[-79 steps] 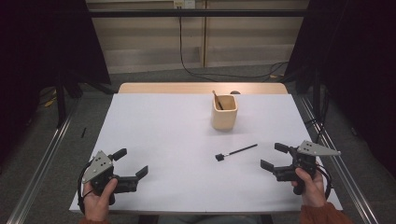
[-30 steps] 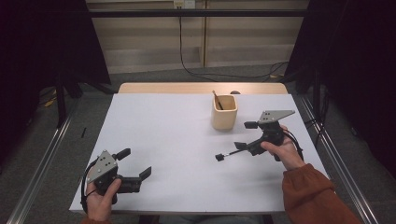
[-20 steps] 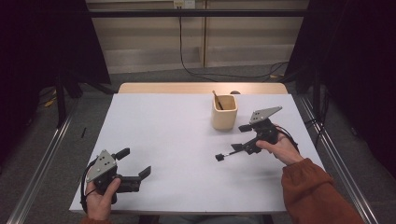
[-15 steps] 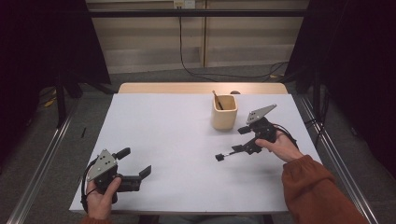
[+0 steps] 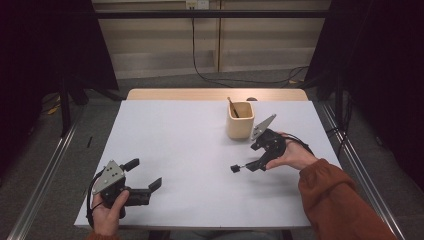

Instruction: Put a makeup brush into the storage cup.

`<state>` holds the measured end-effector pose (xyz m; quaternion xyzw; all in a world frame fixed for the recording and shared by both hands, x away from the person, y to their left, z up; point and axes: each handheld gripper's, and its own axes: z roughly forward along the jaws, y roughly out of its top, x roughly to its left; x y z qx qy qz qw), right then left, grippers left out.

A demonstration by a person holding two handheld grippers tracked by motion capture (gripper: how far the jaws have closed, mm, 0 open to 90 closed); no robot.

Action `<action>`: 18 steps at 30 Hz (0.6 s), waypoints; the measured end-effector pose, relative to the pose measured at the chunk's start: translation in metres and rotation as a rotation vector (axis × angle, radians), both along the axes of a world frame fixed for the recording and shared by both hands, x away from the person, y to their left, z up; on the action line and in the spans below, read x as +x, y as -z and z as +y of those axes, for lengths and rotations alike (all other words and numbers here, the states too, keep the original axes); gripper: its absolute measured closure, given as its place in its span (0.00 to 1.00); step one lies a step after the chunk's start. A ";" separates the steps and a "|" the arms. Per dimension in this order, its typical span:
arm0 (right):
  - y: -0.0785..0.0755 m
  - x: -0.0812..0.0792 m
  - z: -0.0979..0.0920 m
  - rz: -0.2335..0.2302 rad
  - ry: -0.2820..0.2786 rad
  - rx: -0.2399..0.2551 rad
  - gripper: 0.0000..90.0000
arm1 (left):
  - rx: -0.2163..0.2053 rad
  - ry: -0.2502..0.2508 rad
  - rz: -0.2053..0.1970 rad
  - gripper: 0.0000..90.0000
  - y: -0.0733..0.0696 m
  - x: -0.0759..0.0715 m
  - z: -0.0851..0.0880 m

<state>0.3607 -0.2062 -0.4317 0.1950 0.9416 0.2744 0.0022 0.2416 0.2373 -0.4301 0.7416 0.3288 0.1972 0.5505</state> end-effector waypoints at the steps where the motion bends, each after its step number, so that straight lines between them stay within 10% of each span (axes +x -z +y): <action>1: 0.000 0.001 0.001 0.003 -0.021 -0.009 0.28 | 0.002 0.000 -0.001 0.02 0.000 0.000 0.000; 18: 0.011 0.015 0.026 0.039 -0.152 -0.232 0.64 | -0.004 -0.004 -0.001 0.02 0.000 0.000 0.000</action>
